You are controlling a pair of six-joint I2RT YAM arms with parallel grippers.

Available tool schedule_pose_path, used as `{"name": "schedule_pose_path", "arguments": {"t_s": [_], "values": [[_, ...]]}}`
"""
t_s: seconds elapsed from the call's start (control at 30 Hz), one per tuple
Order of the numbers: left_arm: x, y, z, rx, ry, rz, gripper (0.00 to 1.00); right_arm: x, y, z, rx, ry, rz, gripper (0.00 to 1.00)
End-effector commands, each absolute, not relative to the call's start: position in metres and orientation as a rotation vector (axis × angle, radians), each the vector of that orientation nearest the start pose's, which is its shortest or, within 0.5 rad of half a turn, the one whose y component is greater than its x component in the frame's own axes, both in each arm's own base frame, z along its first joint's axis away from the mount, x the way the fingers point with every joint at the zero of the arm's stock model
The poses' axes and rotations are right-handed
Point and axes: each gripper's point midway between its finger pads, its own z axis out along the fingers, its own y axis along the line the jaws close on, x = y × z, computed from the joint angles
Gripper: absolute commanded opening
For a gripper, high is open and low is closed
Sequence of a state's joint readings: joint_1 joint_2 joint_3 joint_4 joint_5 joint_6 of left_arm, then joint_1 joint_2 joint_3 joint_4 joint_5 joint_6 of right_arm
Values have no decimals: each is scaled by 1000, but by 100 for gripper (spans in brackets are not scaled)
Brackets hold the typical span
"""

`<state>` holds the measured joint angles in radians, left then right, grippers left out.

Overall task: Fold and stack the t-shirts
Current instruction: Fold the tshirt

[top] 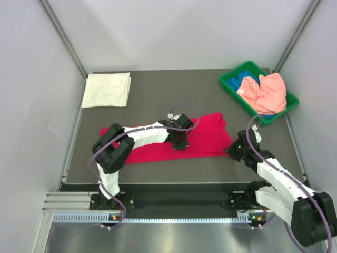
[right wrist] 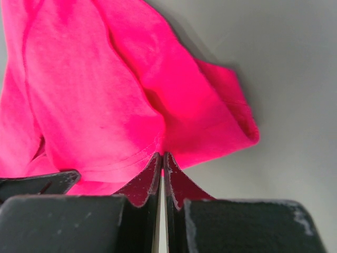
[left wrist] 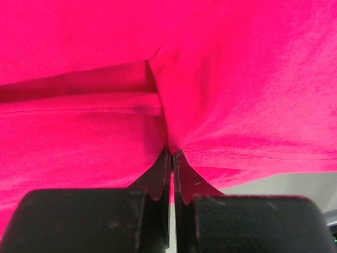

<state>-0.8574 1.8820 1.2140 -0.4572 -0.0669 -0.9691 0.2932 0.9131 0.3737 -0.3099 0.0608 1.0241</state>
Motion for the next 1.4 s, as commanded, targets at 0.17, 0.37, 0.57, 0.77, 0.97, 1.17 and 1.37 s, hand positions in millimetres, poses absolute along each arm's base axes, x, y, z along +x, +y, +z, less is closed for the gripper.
{"name": "schedule_pose_path", "arguments": {"t_s": [0.17,0.37,0.57,0.77,0.97,1.17,1.37], "values": [[263,-312,9,-142,2784,-269,0,242,90,40,871,2278,459,7],[255,-295,15,-161,2810,-166,19,235,82,48,878,2307,391,28],[277,-291,68,-79,2693,-154,31,262,78,96,783,2189,377,38],[312,-271,94,-83,2670,-190,33,334,109,125,377,2221,428,45],[347,-194,77,-342,2689,-254,35,381,125,118,244,2323,397,44],[363,-111,41,-575,2698,-64,35,409,113,83,256,2383,278,42],[350,-58,18,-706,2698,190,34,423,99,38,272,2473,126,37]]}}
